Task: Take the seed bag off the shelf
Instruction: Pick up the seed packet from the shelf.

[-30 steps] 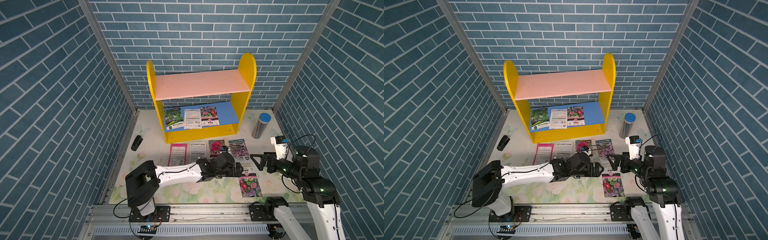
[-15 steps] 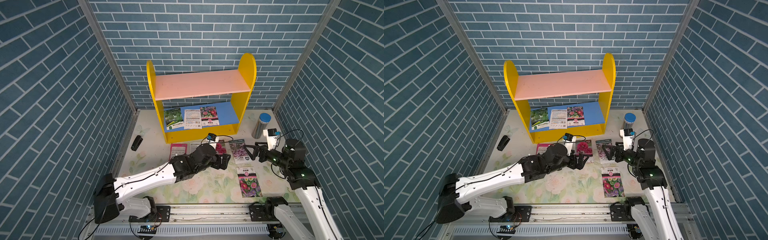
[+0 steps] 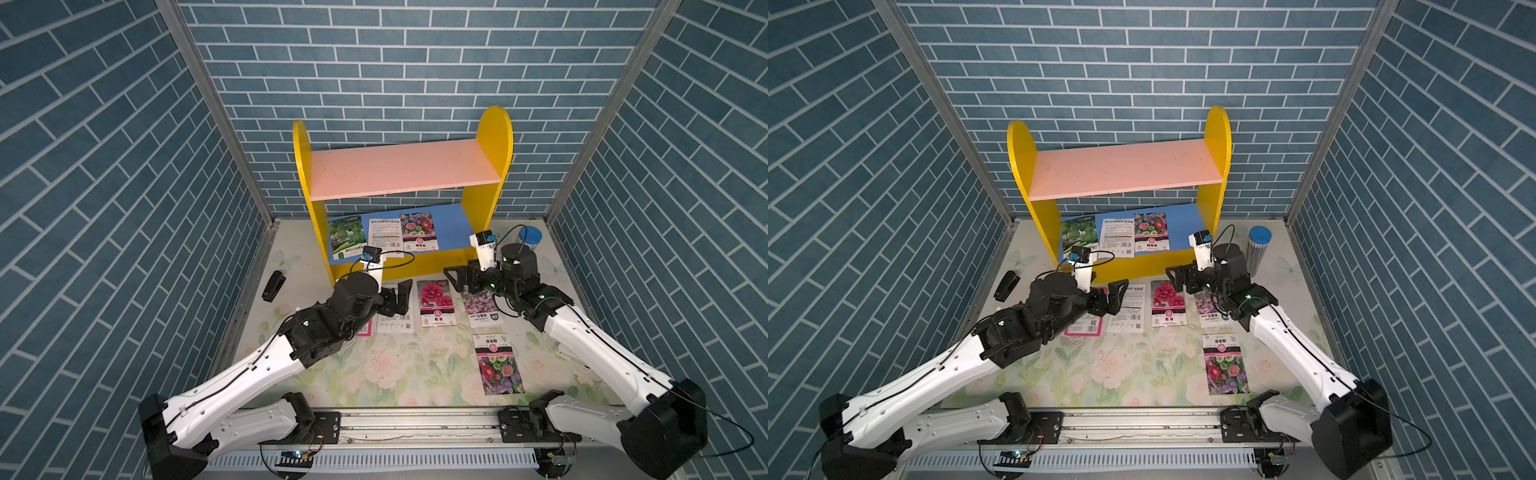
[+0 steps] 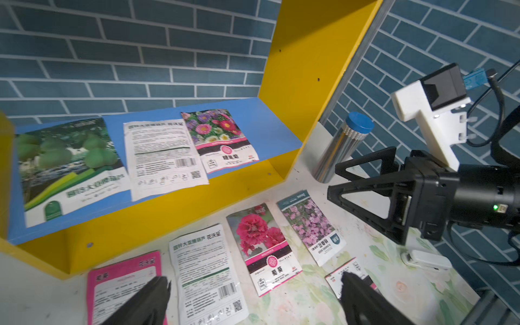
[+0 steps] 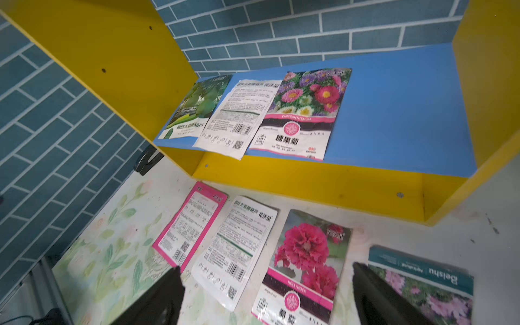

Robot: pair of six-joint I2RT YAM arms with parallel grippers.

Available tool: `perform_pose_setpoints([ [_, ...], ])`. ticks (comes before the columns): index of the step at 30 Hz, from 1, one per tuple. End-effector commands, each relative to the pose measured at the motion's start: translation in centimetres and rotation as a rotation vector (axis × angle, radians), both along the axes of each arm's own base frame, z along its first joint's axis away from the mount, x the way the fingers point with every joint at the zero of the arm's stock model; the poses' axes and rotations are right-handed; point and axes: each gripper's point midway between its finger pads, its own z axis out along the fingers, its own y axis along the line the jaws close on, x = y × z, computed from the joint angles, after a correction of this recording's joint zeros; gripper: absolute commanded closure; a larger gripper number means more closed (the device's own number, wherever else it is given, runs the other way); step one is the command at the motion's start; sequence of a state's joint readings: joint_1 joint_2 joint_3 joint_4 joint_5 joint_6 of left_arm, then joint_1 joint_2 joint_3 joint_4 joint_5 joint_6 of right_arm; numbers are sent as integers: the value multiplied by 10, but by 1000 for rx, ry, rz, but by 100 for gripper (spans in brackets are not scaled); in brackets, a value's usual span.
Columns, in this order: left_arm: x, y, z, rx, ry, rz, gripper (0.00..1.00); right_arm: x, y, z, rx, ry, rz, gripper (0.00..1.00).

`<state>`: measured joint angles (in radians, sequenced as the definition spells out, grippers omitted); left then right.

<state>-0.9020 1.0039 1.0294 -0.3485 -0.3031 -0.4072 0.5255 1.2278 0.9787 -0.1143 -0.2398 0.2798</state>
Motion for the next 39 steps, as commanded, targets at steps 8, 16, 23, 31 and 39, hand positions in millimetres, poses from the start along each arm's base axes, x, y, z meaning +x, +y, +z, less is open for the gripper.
perform_pose_setpoints([
  [8, -5, 27, 3, 112, -42, -6, 0, 85, 42, 6, -123, -95, -58, 1],
  [16, -3, 21, -5, 93, -34, -17, 0, 132, 80, -30, -264, -76, -71, 0],
  [23, -4, 19, -11, 78, -21, -22, 0, 157, 97, -60, -330, -63, -94, 0],
  [31, -5, 23, -13, 73, -20, -13, 0, 163, 93, -83, -387, -42, -131, 0],
  [39, -6, 24, -13, 66, -20, -5, 0, 148, 80, -88, -401, -27, -133, 0],
])
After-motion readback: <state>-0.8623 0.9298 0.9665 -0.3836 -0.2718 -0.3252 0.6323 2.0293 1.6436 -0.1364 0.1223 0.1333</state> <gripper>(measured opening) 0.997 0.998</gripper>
